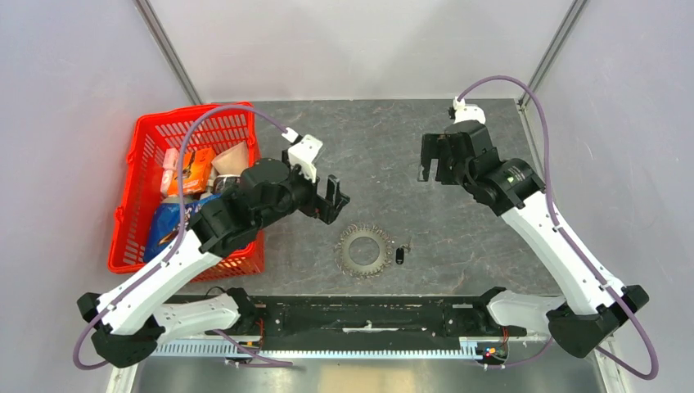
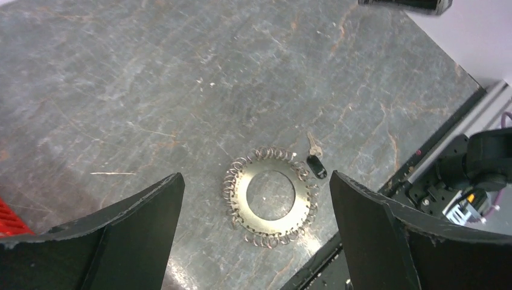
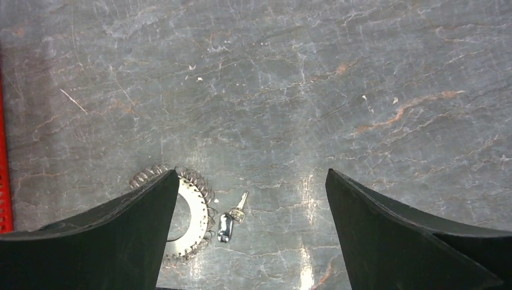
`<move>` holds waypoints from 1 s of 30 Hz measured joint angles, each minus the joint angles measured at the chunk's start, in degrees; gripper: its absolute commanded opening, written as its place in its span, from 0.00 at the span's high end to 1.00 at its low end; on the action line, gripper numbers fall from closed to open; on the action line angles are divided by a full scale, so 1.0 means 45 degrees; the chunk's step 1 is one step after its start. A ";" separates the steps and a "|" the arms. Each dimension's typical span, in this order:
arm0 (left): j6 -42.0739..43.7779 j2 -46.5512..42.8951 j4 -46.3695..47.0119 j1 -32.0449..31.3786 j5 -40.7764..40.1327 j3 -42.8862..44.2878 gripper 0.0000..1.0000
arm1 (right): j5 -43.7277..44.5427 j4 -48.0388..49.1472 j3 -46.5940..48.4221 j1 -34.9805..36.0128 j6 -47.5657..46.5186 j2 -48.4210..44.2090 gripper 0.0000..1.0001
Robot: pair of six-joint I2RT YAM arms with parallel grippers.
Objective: Put the keys on the keyring
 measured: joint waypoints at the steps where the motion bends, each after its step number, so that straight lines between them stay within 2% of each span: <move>1: -0.0019 0.0141 -0.0087 0.0000 0.0209 0.0053 0.04 | 0.0053 -0.0117 0.0155 0.0000 0.0000 0.0000 0.01; 7: -0.0471 0.1355 -0.0306 0.0000 0.1447 0.0092 0.07 | 0.0107 -0.0607 0.0593 0.0000 -0.0058 -0.0219 0.01; 12: -0.0981 0.2249 -0.0393 0.0000 0.1768 0.0092 0.07 | -0.0180 -0.0976 0.0437 0.0000 -0.0107 -0.0257 0.01; 19: -0.1632 0.3201 -0.0272 0.0000 0.1763 0.0092 0.05 | -0.1263 -0.1044 -0.0952 0.0000 -0.0044 -0.0296 0.01; 26: -0.2618 0.4823 -0.0029 -0.0112 0.1491 0.0102 0.10 | -0.2385 -0.0850 -0.2492 0.0000 0.0291 -0.0801 0.01; 27: -0.2749 0.4998 -0.0044 -0.0160 0.1360 0.0102 0.11 | -0.2608 -0.0772 -0.2691 0.0000 0.0364 -0.0913 0.05; 30: -0.3128 0.5275 -0.0160 -0.0262 0.0903 0.0097 0.15 | -0.3473 -0.0549 -0.3347 0.0000 0.0607 -0.1321 0.07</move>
